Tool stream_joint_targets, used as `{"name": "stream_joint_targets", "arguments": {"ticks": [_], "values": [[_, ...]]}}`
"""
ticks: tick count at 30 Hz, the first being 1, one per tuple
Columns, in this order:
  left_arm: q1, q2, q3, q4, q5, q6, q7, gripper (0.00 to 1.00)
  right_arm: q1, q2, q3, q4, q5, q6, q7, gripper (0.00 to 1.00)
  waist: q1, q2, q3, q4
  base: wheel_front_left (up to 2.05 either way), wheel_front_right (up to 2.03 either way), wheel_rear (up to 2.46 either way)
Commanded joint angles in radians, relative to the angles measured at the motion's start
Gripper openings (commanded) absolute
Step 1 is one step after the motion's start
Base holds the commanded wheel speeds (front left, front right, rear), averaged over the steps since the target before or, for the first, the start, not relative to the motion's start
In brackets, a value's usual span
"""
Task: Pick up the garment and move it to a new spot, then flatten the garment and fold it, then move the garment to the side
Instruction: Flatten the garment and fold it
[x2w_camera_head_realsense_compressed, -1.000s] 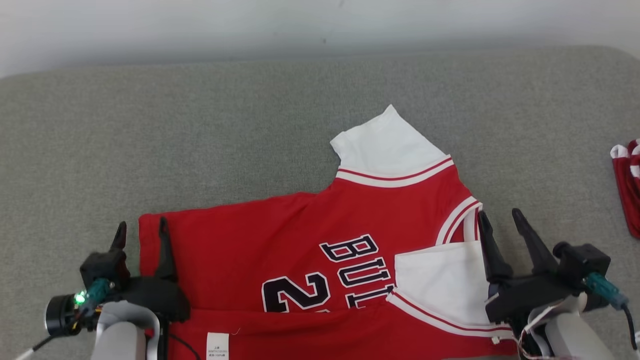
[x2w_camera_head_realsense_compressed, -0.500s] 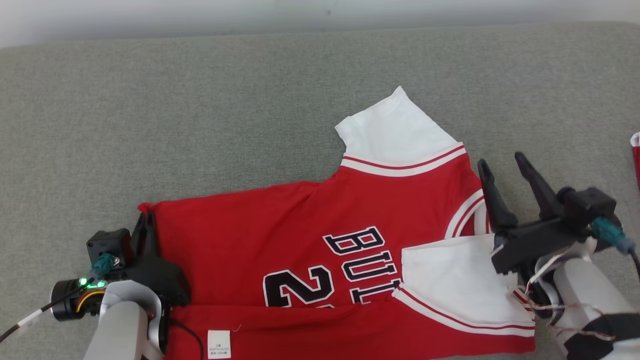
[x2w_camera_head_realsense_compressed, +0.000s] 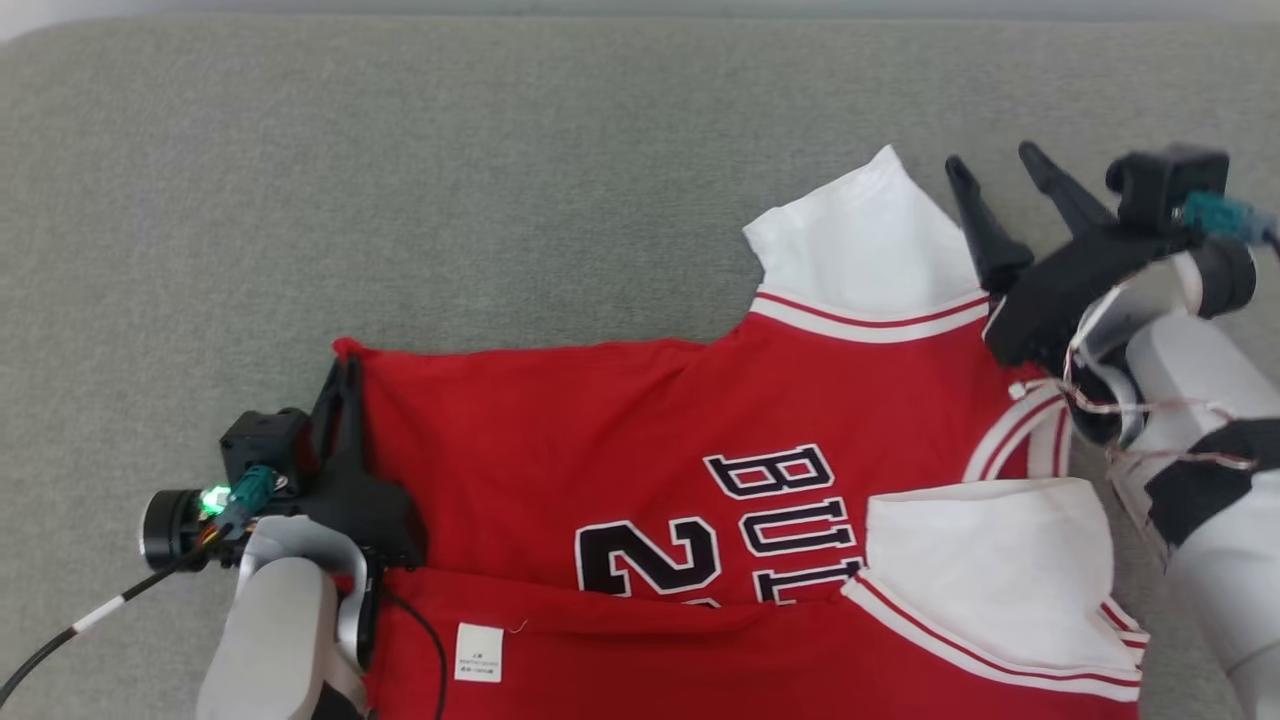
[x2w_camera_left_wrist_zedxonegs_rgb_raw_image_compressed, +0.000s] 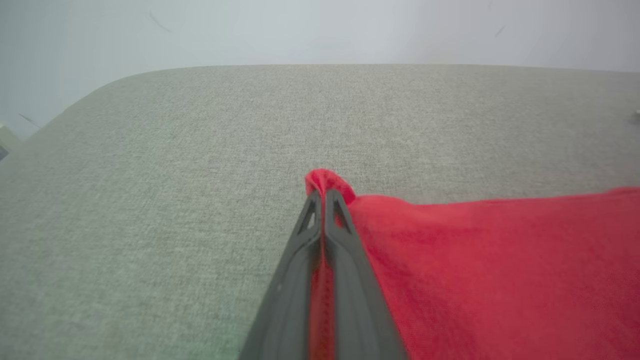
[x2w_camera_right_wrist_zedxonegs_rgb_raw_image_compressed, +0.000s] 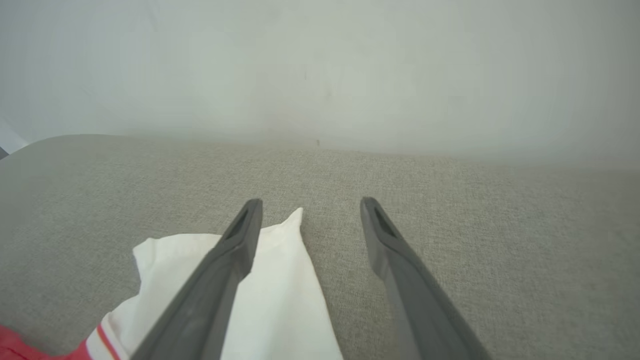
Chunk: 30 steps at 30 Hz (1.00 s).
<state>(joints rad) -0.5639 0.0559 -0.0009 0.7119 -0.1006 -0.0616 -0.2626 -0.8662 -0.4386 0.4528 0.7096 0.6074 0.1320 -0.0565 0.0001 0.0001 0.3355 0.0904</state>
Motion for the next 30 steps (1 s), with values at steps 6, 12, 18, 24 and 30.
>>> {"name": "stream_joint_targets", "arguments": {"ticks": [6,12,18,24,30], "values": [[-0.03,-0.006,-0.069,-0.022,-0.044,-0.003,-0.003,0.0,-0.099,-0.004,0.075,0.106,0.036,-0.003,0.087,1.0,-0.0001,-0.0001,0.063,0.071,0.0,0.0,0.0],[-0.049,-0.006,-0.156,-0.042,-0.114,0.023,-0.003,0.0,-0.171,-0.02,0.122,0.194,0.056,-0.003,0.106,0.78,-0.0001,-0.0001,0.097,0.107,0.0,0.0,0.0],[-0.062,-0.006,-0.202,-0.057,-0.149,0.047,-0.003,0.0,-0.206,-0.042,0.171,0.236,0.085,-0.003,0.104,0.23,-0.0001,-0.0001,0.117,0.127,0.0,0.0,0.0],[-0.076,-0.006,-0.196,-0.072,-0.165,0.065,-0.003,0.0,-0.242,-0.065,0.19,0.272,0.092,-0.003,0.012,0.0,-0.0001,-0.0001,0.123,0.129,0.0,0.0,0.0],[-0.081,-0.005,-0.164,-0.084,-0.153,0.071,-0.003,0.0,-0.278,-0.073,0.172,0.343,0.075,-0.003,-0.141,0.0,-0.0001,-0.0001,0.095,0.11,0.0,0.0,0.0]]}}
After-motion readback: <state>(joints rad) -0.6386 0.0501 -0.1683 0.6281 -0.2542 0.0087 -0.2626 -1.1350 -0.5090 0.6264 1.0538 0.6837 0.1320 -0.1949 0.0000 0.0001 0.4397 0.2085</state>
